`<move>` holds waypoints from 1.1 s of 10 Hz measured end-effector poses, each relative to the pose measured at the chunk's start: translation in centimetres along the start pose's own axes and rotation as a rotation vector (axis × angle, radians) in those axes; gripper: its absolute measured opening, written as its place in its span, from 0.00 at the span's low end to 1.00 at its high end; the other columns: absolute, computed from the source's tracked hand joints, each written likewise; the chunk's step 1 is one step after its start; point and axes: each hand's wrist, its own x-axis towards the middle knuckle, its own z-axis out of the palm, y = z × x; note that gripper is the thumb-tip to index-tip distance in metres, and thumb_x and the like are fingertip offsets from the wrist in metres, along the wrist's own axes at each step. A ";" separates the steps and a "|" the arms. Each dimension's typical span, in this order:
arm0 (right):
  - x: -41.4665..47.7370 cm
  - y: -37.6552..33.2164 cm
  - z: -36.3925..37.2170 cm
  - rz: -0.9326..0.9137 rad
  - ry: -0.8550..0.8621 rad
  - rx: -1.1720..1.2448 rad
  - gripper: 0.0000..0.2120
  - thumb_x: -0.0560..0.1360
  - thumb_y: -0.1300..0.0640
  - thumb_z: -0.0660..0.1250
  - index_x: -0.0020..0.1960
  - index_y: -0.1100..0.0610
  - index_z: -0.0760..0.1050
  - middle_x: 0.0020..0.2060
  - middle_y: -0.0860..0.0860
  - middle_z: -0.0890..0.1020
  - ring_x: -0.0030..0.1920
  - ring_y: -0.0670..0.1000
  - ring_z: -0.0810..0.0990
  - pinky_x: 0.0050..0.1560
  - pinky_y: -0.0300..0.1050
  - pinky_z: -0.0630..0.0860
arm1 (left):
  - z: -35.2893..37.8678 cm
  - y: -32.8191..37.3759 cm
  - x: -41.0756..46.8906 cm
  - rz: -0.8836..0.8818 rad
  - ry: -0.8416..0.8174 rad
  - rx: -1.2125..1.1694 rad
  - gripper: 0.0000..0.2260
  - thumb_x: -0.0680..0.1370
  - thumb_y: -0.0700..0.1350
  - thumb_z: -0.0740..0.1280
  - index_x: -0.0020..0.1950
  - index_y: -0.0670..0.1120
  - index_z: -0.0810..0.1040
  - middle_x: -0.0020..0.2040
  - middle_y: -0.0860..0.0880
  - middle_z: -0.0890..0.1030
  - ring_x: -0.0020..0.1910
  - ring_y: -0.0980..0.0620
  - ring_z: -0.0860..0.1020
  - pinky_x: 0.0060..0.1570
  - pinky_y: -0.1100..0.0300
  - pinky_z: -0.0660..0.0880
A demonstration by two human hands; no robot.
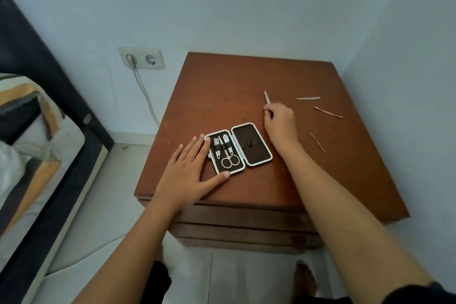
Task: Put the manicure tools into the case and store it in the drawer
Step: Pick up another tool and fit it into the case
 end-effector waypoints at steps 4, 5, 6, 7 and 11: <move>-10.9 0.2 -5.4 0.027 0.034 0.100 0.10 0.74 0.67 0.62 0.51 0.62 0.81 0.49 0.57 0.84 0.51 0.56 0.81 0.54 0.42 0.72 | -0.1 0.1 -0.1 -0.007 -0.038 0.028 0.45 0.67 0.76 0.41 0.77 0.51 0.47 0.78 0.52 0.49 0.76 0.57 0.46 0.73 0.57 0.41; -12.6 0.6 -6.2 0.017 0.021 0.098 0.10 0.75 0.66 0.63 0.51 0.60 0.81 0.50 0.56 0.84 0.53 0.53 0.81 0.56 0.38 0.71 | 0.0 0.0 -0.1 -0.009 -0.041 0.030 0.45 0.67 0.76 0.41 0.77 0.51 0.47 0.78 0.52 0.49 0.76 0.57 0.46 0.73 0.56 0.41; -13.8 0.9 -6.8 -0.002 0.024 0.136 0.10 0.74 0.67 0.64 0.50 0.60 0.82 0.50 0.56 0.84 0.55 0.52 0.81 0.58 0.37 0.70 | -0.1 0.0 -0.1 -0.008 -0.044 0.030 0.45 0.66 0.76 0.41 0.77 0.50 0.46 0.78 0.52 0.49 0.76 0.56 0.46 0.73 0.56 0.41; -14.3 1.2 -7.3 -0.014 0.012 0.151 0.10 0.73 0.67 0.65 0.50 0.59 0.82 0.51 0.55 0.84 0.57 0.51 0.80 0.61 0.40 0.71 | -0.1 0.0 -0.1 -0.005 -0.040 0.030 0.46 0.66 0.76 0.41 0.77 0.50 0.46 0.78 0.52 0.49 0.76 0.56 0.45 0.73 0.56 0.41; -8.3 -0.2 -6.4 0.163 -0.221 -0.073 0.04 0.72 0.57 0.69 0.42 0.57 0.80 0.46 0.57 0.78 0.46 0.54 0.77 0.47 0.46 0.73 | 0.0 0.0 0.0 -0.004 -0.036 0.028 0.45 0.66 0.75 0.41 0.77 0.51 0.45 0.78 0.52 0.48 0.76 0.57 0.44 0.72 0.57 0.39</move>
